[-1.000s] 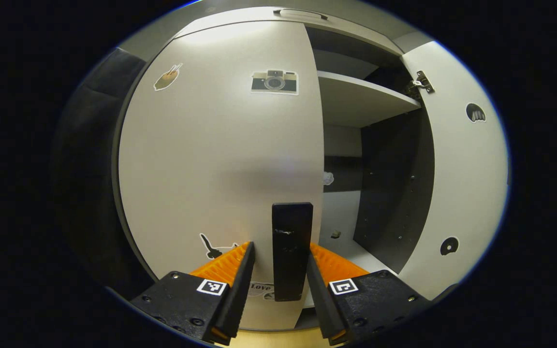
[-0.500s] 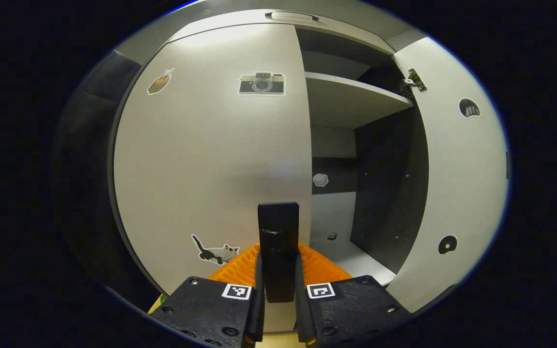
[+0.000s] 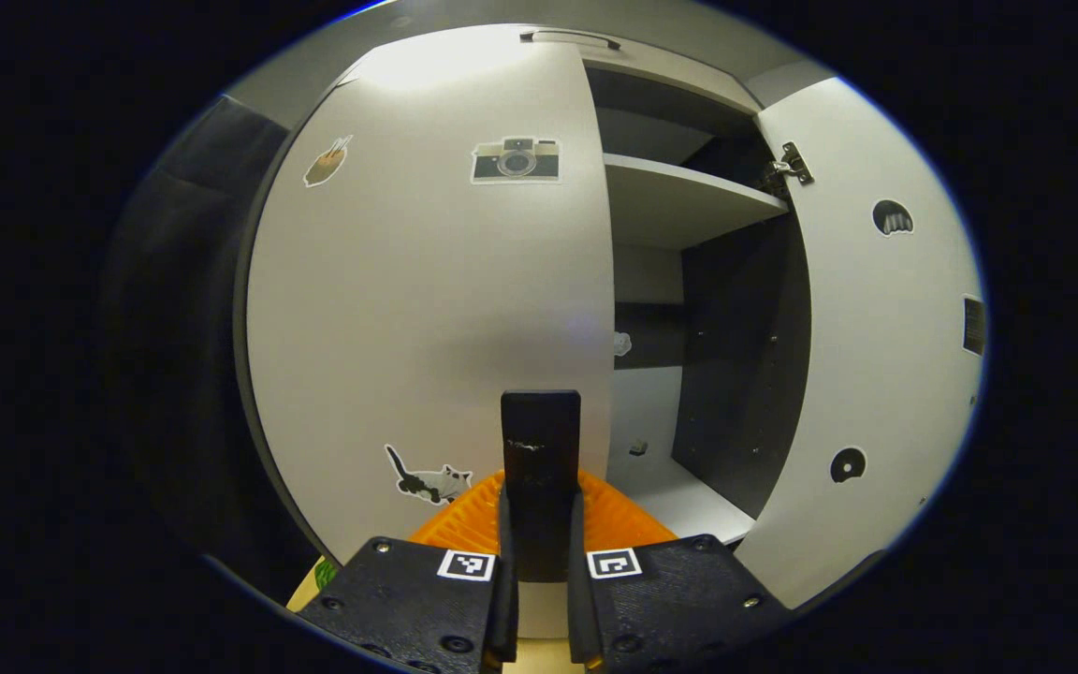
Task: Open the right door of the double-door shoe cabinet with the right hand, and open the left door with the left hand.
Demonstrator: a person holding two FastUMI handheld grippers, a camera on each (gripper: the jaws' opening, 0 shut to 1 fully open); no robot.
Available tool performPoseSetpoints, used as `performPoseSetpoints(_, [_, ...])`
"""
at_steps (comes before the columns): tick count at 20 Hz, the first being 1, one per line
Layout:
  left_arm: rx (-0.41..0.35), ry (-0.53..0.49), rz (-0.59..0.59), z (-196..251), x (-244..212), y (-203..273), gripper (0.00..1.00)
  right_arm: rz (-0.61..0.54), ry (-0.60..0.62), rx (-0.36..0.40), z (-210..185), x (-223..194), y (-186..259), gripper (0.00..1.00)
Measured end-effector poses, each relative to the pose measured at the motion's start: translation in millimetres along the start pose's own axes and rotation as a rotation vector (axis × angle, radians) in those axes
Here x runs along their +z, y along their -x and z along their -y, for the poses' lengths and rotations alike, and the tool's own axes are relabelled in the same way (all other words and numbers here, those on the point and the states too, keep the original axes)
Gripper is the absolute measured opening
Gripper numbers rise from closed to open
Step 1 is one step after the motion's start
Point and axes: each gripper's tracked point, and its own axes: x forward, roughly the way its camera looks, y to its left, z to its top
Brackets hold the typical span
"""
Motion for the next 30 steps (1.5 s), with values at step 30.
performPoseSetpoints(30, [0.101, 0.071, -0.022, -89, -6, 140, 0.16, -0.096, 0.064, 0.241, -86, -26, 8, 0.8])
